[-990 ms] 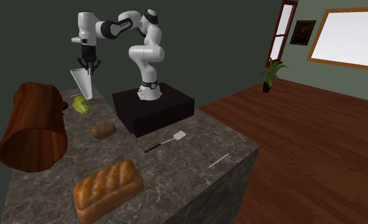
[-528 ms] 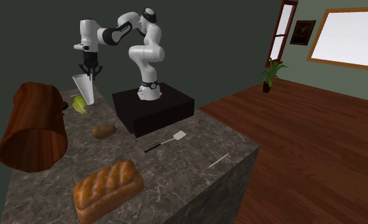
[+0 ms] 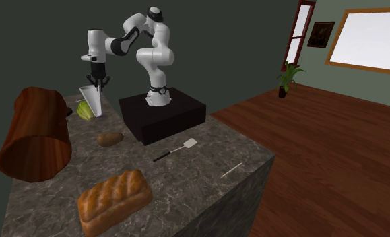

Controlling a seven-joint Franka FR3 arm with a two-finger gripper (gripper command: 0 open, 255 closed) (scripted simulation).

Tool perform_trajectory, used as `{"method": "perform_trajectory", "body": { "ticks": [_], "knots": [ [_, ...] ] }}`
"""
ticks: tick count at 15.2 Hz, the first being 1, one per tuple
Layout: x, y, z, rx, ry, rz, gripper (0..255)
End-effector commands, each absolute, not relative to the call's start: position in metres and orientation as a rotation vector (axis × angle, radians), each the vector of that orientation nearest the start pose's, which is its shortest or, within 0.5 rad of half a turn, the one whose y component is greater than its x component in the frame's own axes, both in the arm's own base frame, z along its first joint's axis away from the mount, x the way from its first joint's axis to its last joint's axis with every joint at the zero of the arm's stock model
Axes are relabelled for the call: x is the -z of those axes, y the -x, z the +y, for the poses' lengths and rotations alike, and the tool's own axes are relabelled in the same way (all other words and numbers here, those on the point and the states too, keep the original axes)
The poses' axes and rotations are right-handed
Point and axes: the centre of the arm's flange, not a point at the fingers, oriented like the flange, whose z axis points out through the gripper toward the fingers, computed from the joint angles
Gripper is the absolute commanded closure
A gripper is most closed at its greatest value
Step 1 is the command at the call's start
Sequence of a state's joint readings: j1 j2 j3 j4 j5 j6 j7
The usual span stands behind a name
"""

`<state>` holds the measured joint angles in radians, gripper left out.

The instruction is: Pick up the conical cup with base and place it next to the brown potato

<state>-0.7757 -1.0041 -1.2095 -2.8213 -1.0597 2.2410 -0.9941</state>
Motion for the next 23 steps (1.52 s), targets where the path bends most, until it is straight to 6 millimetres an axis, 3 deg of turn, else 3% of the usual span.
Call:
{"method": "perform_trajectory", "body": {
  "ticks": [1, 20, 23],
  "knots": [
    [-0.312, 0.083, -0.339, 0.191, 3.346, 0.178, 255],
    [-0.211, 0.083, -0.339, 0.191, 3.346, 0.178, 255],
    [-0.211, 0.083, -0.339, 0.191, 3.346, 0.178, 255]
  ]
}}
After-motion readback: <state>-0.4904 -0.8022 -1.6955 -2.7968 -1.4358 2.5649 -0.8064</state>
